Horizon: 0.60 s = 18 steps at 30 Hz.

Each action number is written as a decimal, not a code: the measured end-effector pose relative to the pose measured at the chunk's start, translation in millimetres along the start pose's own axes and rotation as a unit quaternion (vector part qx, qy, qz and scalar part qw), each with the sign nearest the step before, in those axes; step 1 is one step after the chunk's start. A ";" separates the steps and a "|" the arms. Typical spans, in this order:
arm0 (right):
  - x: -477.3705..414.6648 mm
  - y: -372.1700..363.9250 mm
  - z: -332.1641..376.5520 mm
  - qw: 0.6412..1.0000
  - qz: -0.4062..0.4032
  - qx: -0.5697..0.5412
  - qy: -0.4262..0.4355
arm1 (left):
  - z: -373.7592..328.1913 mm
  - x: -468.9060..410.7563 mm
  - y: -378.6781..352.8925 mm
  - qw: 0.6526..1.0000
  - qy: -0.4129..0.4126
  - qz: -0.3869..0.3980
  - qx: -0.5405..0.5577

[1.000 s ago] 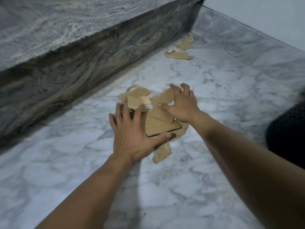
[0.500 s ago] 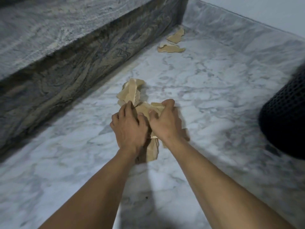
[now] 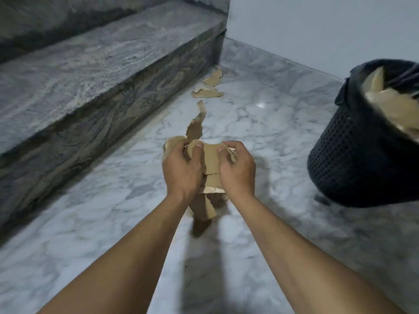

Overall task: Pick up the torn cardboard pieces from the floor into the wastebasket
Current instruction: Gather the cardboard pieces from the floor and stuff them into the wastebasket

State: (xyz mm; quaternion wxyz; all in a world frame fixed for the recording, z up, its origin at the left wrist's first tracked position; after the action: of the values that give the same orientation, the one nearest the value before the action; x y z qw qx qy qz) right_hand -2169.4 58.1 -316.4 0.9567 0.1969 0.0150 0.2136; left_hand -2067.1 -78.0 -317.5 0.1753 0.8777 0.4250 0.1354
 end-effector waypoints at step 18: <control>-38.5 400.3 134.6 0.959 -0.268 0.087 -0.012 | -384.4 61.1 -204.5 0.955 -0.215 0.194 0.065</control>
State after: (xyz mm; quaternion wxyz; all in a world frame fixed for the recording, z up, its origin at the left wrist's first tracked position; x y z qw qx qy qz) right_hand -2350.4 325.0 -41.0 0.9583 0.2705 0.0742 -0.0553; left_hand -2321.8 162.6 -51.9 0.1756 0.9612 0.2062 -0.0530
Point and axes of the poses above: each hand's wrist, its own x-axis away from the middle knuckle, its own y-axis out of the back of the hand, z = x × y, the point moved 8 cm from there along -x, towards the middle knuckle, and after that the axes turned 9 degrees about z, right-handed, at the moved point
